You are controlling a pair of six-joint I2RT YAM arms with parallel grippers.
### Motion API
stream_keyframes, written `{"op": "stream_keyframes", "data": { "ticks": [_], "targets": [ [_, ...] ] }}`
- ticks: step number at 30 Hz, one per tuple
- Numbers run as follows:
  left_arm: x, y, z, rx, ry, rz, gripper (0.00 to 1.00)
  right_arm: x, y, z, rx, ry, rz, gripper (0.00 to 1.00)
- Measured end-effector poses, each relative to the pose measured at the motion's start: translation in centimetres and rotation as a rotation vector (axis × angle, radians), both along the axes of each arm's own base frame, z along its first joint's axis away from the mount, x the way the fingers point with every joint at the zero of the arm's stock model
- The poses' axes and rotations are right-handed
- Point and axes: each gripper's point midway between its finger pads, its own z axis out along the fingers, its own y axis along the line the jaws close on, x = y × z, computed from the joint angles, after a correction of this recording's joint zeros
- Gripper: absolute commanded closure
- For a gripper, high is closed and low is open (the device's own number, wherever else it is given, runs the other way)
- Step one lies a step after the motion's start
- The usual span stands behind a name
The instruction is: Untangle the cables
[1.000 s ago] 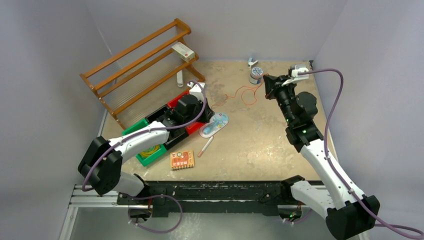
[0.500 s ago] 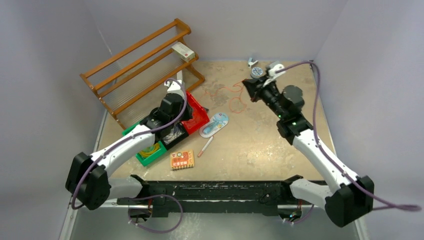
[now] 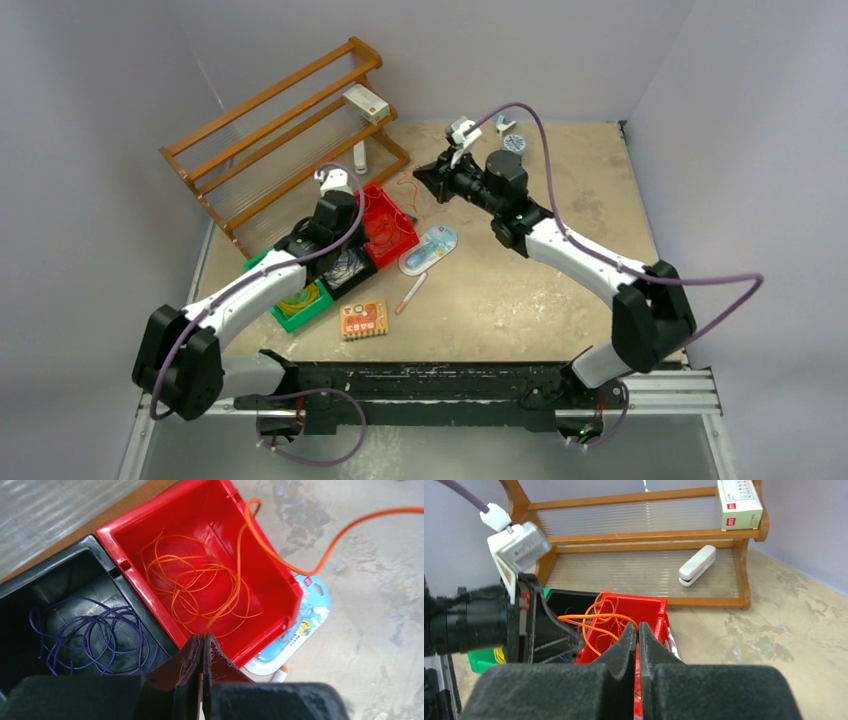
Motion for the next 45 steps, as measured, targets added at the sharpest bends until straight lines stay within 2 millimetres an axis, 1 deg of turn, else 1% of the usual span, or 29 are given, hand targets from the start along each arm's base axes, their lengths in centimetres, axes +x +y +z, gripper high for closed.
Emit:
{"op": "stream_keyframes", "data": {
  "ticks": [3, 6, 8, 11, 14, 17, 18, 20, 22, 23, 24, 26, 28, 31, 34, 36, 38, 40, 42, 45],
  "targets": [
    [0.1, 0.1, -1.7, 0.028, 0.043, 0.002, 1.0, 1.1, 1.8, -1.1, 0.001, 0.02, 0.031, 1.0],
    [0.1, 0.6, -2.5, 0.046, 0.069, 0.013, 1.0, 2.2, 3.6, -2.7, -0.009, 0.047, 0.057, 1.0],
    [0.2, 0.7, -2.5, 0.05, 0.072, 0.016, 1.0, 2.8, 4.6, -3.6, -0.018, 0.061, 0.071, 1.0],
    [0.5, 0.6, -2.0, 0.053, 0.061, 0.004, 1.0, 4.0, 5.8, -5.2, -0.033, 0.081, 0.074, 1.0],
    [0.7, -0.1, -1.5, 0.042, 0.055, -0.029, 0.99, 5.0, 6.2, -7.0, -0.051, 0.103, 0.048, 1.0],
    [1.1, -1.0, -1.3, 0.031, 0.058, -0.07, 0.9, 5.9, 5.9, -8.4, -0.068, 0.121, 0.0, 1.0],
    [1.2, -1.2, -1.3, 0.03, 0.061, -0.08, 0.86, 6.1, 5.8, -8.5, -0.07, 0.124, -0.011, 1.0],
    [1.2, -1.6, -1.5, 0.025, 0.07, -0.095, 0.78, 6.5, 5.4, -8.6, -0.07, 0.125, -0.047, 1.0],
    [1.2, -1.9, -1.7, 0.02, 0.08, -0.109, 0.68, 7.0, 5.2, -8.2, -0.063, 0.117, -0.077, 1.0],
    [1.1, -2.0, -1.7, 0.019, 0.082, -0.114, 0.62, 7.1, 5.1, -8.1, -0.062, 0.116, -0.083, 1.0],
    [1.1, -2.0, -1.6, 0.021, 0.083, -0.119, 0.58, 7.3, 5.0, -8.1, -0.061, 0.114, -0.094, 1.0],
    [1.2, -2.0, -1.4, 0.024, 0.08, -0.124, 0.54, 7.5, 4.9, -8.0, -0.061, 0.112, -0.105, 1.0],
    [1.0, -1.9, -1.1, 0.026, 0.077, -0.124, 0.52, 7.5, 4.8, -8.0, -0.06, 0.111, -0.111, 1.0],
    [0.4, -1.2, 0.0, 0.031, 0.063, -0.111, 0.51, 7.6, 4.8, -7.8, -0.058, 0.109, -0.115, 1.0],
    [0.1, -0.1, 2.2, 0.037, 0.015, -0.079, 0.5, 7.5, 5.0, -7.6, -0.054, 0.108, -0.102, 1.0],
    [0.2, 1.1, 4.1, 0.047, -0.031, -0.042, 0.5, 7.3, 5.3, -7.4, -0.049, 0.106, -0.082, 1.0],
    [0.2, 2.3, 5.8, 0.059, -0.075, 0.0, 0.49, 7.2, 5.9, -7.2, -0.044, 0.103, -0.057, 1.0],
    [0.3, 3.5, 7.0, 0.075, -0.11, 0.042, 0.5, 7.1, 6.6, -7.1, -0.041, 0.1, -0.033, 1.0],
    [0.2, 4.6, 7.9, 0.095, -0.135, 0.079, 0.49, 7.0, 7.4, -7.3, -0.043, 0.101, -0.017, 1.0],
    [-0.1, 6.1, 8.6, 0.135, -0.156, 0.126, 0.49, 6.4, 8.7, -8.5, -0.061, 0.116, 0.009, 1.0]
  ]
}}
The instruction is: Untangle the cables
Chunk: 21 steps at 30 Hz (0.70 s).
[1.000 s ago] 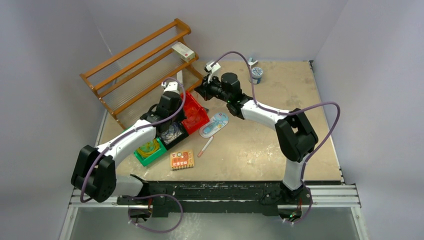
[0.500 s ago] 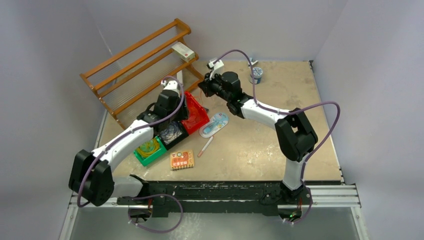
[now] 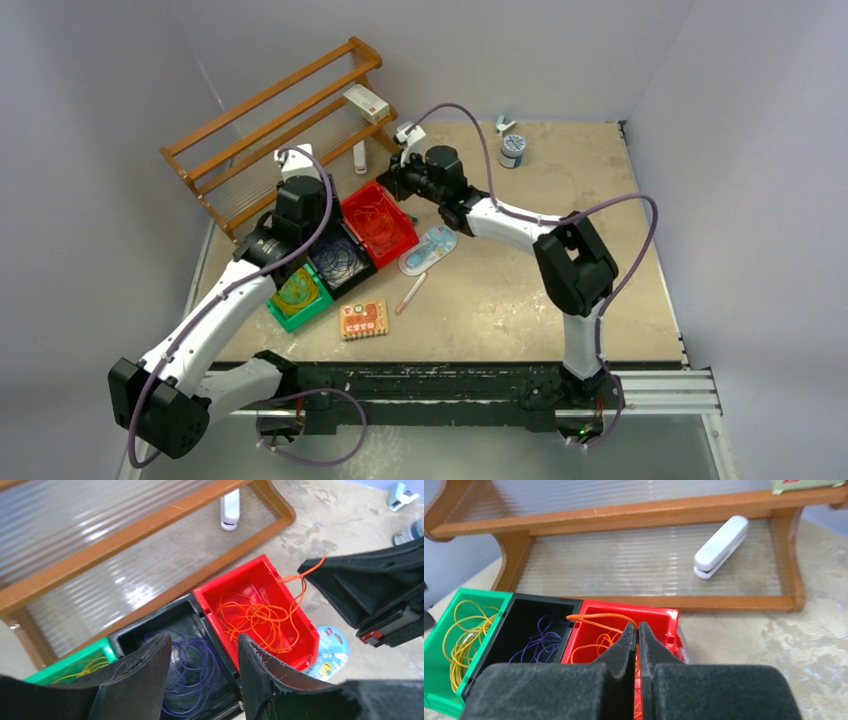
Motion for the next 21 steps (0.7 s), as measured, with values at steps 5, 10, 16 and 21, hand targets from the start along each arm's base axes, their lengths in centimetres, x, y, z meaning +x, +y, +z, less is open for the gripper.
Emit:
{"op": "stream_keyframes", "data": {
  "ticks": [5, 10, 16, 21],
  "targets": [
    [-0.5, 1.6, 0.9, 0.044, -0.027, 0.051, 0.49, -0.6, 1.2, -2.8, -0.051, 0.037, 0.022, 1.0],
    [-0.8, 2.1, 1.2, 0.059, -0.043, 0.061, 0.49, -0.6, 1.8, -5.2, -0.132, 0.044, 0.021, 1.0],
    [-0.9, 2.4, 0.0, 0.078, -0.026, 0.068, 0.49, -0.9, 3.1, -7.0, -0.229, 0.031, 0.057, 1.0],
    [-1.0, 2.6, -0.6, 0.086, -0.016, 0.074, 0.49, -1.7, 4.3, -8.5, -0.29, 0.032, 0.096, 0.99]
  ]
}}
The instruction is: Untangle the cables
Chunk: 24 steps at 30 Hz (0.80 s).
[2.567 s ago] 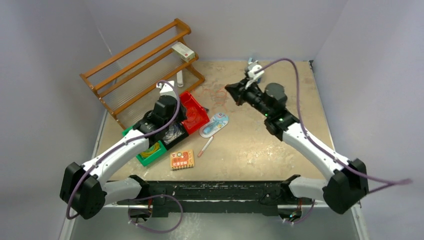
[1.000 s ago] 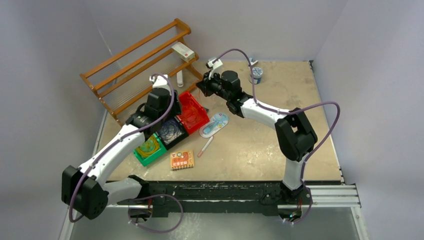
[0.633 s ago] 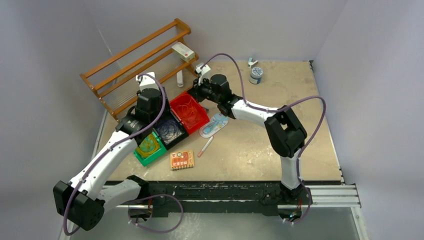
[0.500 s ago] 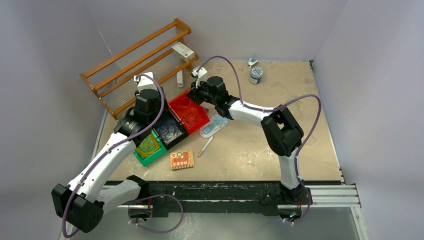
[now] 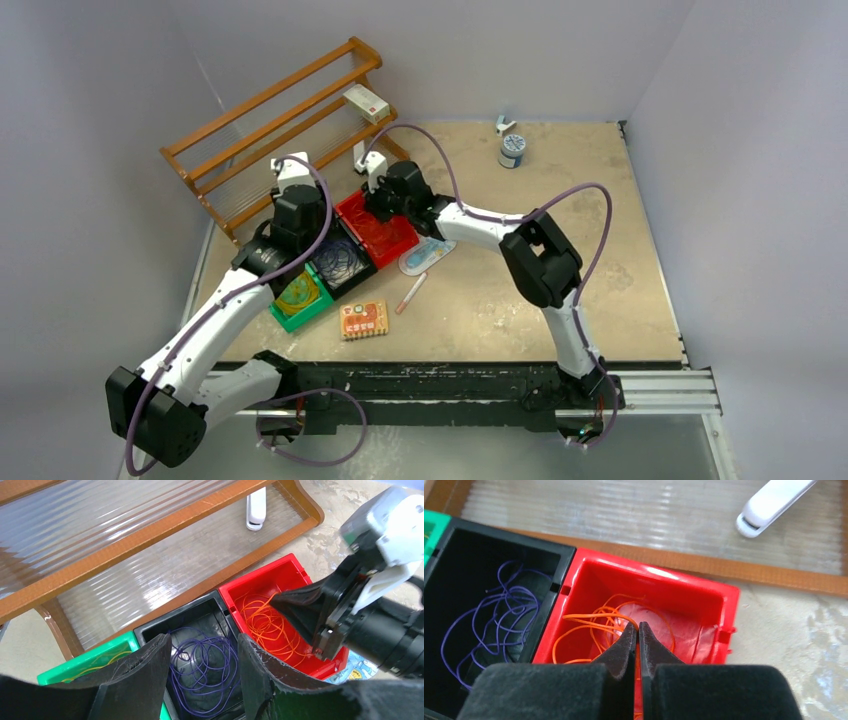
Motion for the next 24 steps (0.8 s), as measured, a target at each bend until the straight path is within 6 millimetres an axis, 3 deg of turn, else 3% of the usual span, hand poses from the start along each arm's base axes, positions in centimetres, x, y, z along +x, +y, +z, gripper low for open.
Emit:
{"op": "stream_keyframes", "data": {
  "ticks": [5, 10, 19, 24],
  "targets": [
    [0.0, 0.2, -0.2, 0.005, 0.0, 0.01, 0.49, -1.0, -0.2, -2.9, -0.077, 0.047, 0.016, 0.98],
    [0.0, 0.2, -0.3, 0.006, 0.003, 0.009, 0.49, -1.1, -0.4, -4.3, -0.115, 0.063, 0.014, 0.92],
    [0.0, 0.2, -0.3, 0.006, 0.002, 0.009, 0.41, -1.0, -1.0, -3.7, -0.129, 0.047, -0.017, 0.69],
    [0.0, 0.2, -0.3, 0.006, 0.002, 0.009, 0.35, -1.3, -2.0, -0.4, -0.104, 0.008, -0.043, 0.63]
  ]
}}
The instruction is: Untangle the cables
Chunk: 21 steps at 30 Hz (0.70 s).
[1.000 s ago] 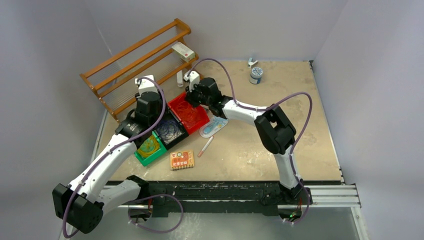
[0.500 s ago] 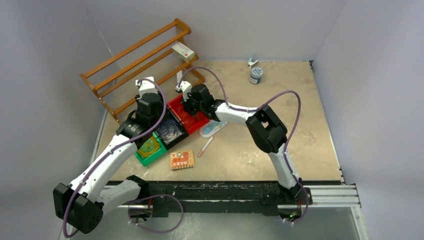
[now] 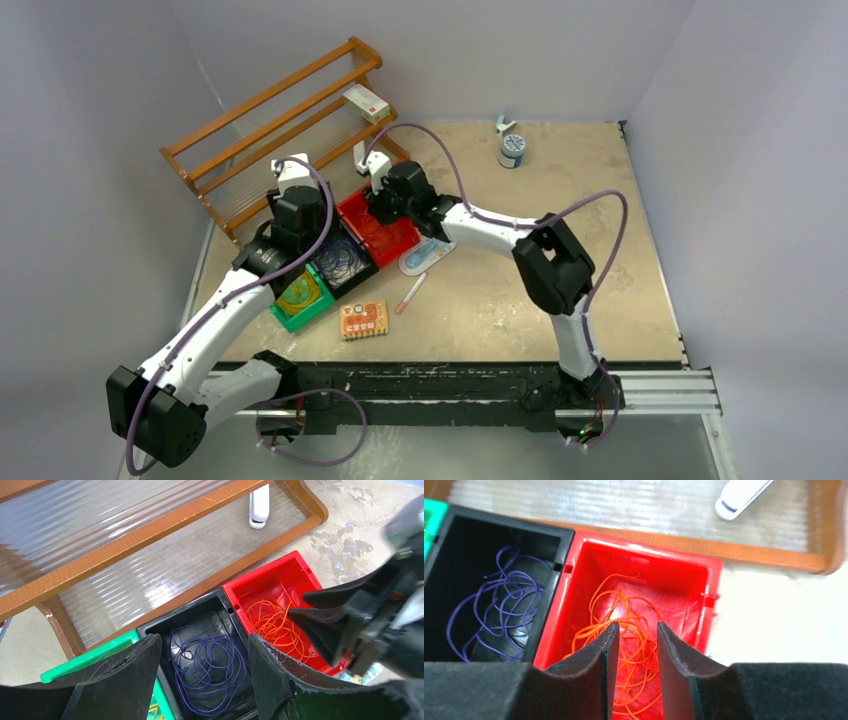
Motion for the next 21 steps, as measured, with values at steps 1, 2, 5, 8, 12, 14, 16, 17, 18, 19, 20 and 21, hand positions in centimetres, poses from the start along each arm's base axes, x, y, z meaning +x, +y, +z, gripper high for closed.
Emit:
{"op": "stream_keyframes", "data": {
  "ticks": [1, 2, 5, 8, 12, 14, 16, 17, 18, 19, 20, 21],
  "targets": [
    [0.0, 0.0, 0.0, 0.0, 0.0, 0.0, 0.35, 0.0, -0.1, 1.0, 0.012, -0.014, -0.004, 0.62],
    [0.0, 0.0, 0.0, 0.0, 0.0, 0.0, 0.34, 0.0, -0.2, 1.9, 0.02, -0.026, -0.008, 0.61],
    [0.0, 0.0, 0.0, 0.0, 0.0, 0.0, 0.34, 0.1, -0.7, 4.9, 0.053, -0.071, -0.028, 0.58],
    [0.0, 0.0, 0.0, 0.0, 0.001, 0.0, 0.33, 0.1, -1.2, 6.8, 0.071, -0.102, -0.047, 0.57],
    [0.1, -0.1, -0.3, 0.002, 0.007, -0.001, 0.33, 0.0, -2.2, 6.9, 0.061, -0.112, -0.074, 0.56],
    [0.2, -0.2, -0.4, -0.002, 0.011, -0.004, 0.32, -0.3, -3.0, 6.1, 0.044, -0.103, -0.09, 0.55],
    [0.4, -0.4, -0.5, -0.009, 0.01, -0.008, 0.32, -0.8, -4.0, 5.5, 0.035, -0.09, -0.105, 0.55],
    [0.4, -0.5, -0.5, -0.012, 0.01, -0.01, 0.32, -1.0, -4.5, 5.4, 0.039, -0.084, -0.112, 0.55],
    [0.6, -0.7, -0.6, -0.016, 0.011, -0.014, 0.32, -1.2, -5.2, 5.3, 0.045, -0.077, -0.121, 0.54],
    [0.7, -0.8, -0.7, -0.021, 0.012, -0.015, 0.31, -1.3, -5.9, 5.5, 0.058, -0.07, -0.13, 0.54],
    [0.7, -0.9, -0.8, -0.026, 0.013, -0.017, 0.31, -1.4, -6.7, 5.8, 0.077, -0.062, -0.139, 0.53],
    [0.8, -1.0, -0.9, -0.033, 0.014, -0.016, 0.31, -1.4, -7.6, 6.3, 0.106, -0.057, -0.155, 0.52]
  ]
}}
